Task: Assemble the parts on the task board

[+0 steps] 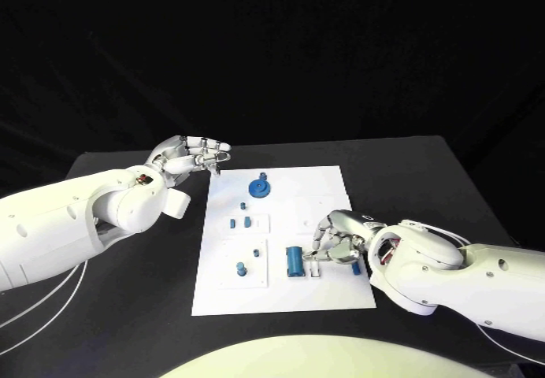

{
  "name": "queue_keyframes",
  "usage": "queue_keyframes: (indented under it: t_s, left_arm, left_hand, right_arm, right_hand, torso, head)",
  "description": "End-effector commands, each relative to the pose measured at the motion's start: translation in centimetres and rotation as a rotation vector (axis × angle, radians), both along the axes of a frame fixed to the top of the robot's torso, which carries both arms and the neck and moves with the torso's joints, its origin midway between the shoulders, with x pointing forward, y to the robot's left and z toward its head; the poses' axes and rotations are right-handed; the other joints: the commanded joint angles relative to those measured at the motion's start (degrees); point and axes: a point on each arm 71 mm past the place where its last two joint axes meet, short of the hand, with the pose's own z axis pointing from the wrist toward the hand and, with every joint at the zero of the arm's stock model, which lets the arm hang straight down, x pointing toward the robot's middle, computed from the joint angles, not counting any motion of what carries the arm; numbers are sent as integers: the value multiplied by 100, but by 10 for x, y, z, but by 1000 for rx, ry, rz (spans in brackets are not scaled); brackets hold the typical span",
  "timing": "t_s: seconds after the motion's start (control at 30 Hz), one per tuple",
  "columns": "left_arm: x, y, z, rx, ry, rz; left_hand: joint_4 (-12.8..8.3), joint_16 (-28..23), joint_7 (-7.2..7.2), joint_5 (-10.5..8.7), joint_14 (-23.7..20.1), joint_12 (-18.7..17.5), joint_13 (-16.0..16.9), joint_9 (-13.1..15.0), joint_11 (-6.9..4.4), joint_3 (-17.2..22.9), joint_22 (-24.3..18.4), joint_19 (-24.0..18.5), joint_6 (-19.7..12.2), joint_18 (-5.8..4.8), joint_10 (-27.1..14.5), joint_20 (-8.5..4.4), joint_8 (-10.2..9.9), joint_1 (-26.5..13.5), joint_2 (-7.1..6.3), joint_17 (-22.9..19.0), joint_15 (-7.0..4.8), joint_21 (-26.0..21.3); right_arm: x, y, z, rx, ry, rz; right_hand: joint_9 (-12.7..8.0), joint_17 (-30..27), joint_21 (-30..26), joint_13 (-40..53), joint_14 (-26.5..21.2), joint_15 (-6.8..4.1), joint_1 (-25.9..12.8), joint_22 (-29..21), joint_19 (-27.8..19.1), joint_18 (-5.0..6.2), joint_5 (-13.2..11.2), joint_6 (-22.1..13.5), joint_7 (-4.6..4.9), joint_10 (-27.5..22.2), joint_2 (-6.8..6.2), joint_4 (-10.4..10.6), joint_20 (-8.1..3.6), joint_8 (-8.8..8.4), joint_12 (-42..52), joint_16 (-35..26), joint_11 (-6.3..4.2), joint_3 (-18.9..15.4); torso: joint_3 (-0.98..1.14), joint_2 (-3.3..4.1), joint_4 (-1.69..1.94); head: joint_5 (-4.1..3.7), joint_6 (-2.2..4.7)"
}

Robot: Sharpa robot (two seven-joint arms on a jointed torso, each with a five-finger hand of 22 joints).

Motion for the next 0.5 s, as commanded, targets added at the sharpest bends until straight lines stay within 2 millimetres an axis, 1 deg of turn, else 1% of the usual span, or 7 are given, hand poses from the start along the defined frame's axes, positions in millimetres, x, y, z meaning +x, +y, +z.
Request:
queue_keyframes:
  t_s: [0.03,0.13,0.23,0.27,0.33,0.43,0.5]
  left_arm:
    - [0,-2,1,-9,-5,-15]
    - [0,-2,1,-9,-5,-15]
    - [-1,-2,1,-9,-6,-15]
    - [-1,-2,1,-10,-6,-16]
    - [-1,-3,1,-10,-6,-16]
    - [-1,-2,1,-10,-6,-15]
    - [-1,-2,1,-10,-6,-15]
  left_hand:
    - [-2,-13,0,22,-40,17,-5,-5,-8,-1,7,-47,-30,79,-26,11,-10,-23,14,-9,-6,8]
    - [-2,-13,0,22,-40,17,-5,-5,-8,-1,7,-47,-30,79,-26,11,-10,-23,14,-9,-6,8]
    - [0,-12,1,21,-40,20,-6,-6,-7,-2,6,-48,-30,79,-28,12,-10,-29,13,-10,-6,7]
    - [0,-12,1,21,-40,20,-6,-6,-7,-2,6,-48,-30,79,-28,12,-10,-29,13,-10,-6,7]
    - [0,-12,1,21,-40,20,-6,-6,-7,-2,6,-48,-30,79,-28,12,-10,-29,13,-10,-6,7]
    - [0,-12,1,21,-40,20,-6,-6,-7,-2,6,-48,-30,79,-28,12,-10,-29,13,-10,-6,7]
    - [0,-12,1,21,-40,20,-6,-6,-7,-2,6,-48,-30,79,-28,12,-10,-29,13,-10,-6,7]
  right_arm:
    - [4,-11,11,71,-66,-34]
    - [7,-28,17,58,-80,-62]
    - [8,-45,19,27,-79,-86]
    - [8,-49,19,19,-77,-91]
    - [6,-64,18,-14,-70,-110]
    - [2,-78,15,-46,-60,-128]
    - [0,-84,13,-61,-54,-135]
  right_hand:
    - [-42,1055,-7,1171,516,79,187,1441,536,-32,70,-141,76,333,-157,-15,71,-145,-43,5,86,127]
    - [-48,1055,6,1170,516,98,309,1444,539,-34,54,-135,93,328,-230,-23,96,-183,-47,5,104,181]
    - [-46,1065,31,1173,517,102,385,1451,545,-39,20,-100,92,330,-280,-26,106,-191,-43,8,105,206]
    - [-46,1070,37,1173,518,103,416,1453,547,-40,-2,-85,91,329,-300,-25,109,-197,-45,9,105,216]
    - [-47,1074,53,1172,519,104,451,1457,550,-43,-23,-73,92,328,-322,-25,112,-207,-46,11,104,227]
    - [-47,1082,74,1175,521,104,460,1462,555,-47,-30,-67,91,331,-331,-25,113,-209,-41,14,104,228]
    - [-44,1084,70,1171,521,103,468,1461,554,-46,-39,-47,87,327,-338,-20,114,-206,-48,14,103,232]
  torso:
    - [-5,-4,-2]
    - [-10,-8,-5]
    - [-14,-8,-4]
    - [-12,-6,-3]
    - [-4,0,-8]
    - [2,-2,-23]
    - [4,-3,-24]
  head:
    - [-35,11]
    - [-55,15]
    - [-123,17]
    - [-133,17]
    - [-155,17]
    - [-167,10]
    - [-172,8]
